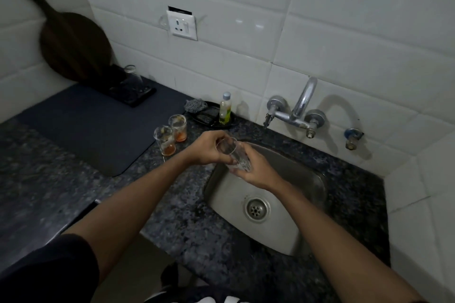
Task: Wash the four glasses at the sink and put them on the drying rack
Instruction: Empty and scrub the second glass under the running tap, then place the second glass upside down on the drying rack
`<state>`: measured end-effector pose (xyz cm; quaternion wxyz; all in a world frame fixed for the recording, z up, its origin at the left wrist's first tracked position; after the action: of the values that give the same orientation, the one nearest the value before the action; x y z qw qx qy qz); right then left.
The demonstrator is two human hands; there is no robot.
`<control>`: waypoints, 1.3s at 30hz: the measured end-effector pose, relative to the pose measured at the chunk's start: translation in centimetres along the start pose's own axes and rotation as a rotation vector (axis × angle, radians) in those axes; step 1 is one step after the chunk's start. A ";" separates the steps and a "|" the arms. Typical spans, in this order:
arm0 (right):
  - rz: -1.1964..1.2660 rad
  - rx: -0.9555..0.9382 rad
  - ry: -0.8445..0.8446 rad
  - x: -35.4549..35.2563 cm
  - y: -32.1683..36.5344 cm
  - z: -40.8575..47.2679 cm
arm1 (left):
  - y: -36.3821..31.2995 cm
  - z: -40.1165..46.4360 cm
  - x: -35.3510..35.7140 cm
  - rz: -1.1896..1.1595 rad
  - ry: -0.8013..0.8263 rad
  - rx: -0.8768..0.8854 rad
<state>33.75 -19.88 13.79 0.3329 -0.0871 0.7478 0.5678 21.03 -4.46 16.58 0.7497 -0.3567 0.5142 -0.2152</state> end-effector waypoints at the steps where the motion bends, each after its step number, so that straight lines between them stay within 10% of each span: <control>1: 0.015 -0.001 0.013 0.3 0.3 0.4 | 0.2 -0.4 -0.6 0.001 -0.009 -0.012; 24: 0.112 -0.041 -0.063 14.8 18.3 21.1 | 16.1 -7.8 -25.6 -0.422 -0.374 -0.155; 39: 0.016 0.117 -0.054 22.5 23.7 38.2 | 38.1 -7.3 -33.2 0.203 -0.401 -0.493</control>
<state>19.71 28.39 14.03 0.3529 -0.0460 0.7710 0.5281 0.04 41.01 6.67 0.7446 -0.5095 0.4261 0.0660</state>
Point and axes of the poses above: each hand's wrist, its own z-axis towards the middle knuckle, its own x-axis out of the palm, y = z × x, the point moved 3 cm from there along z, towards the middle knuckle, and after that the axes turned 13 degrees about x, right-handed, at the moved point
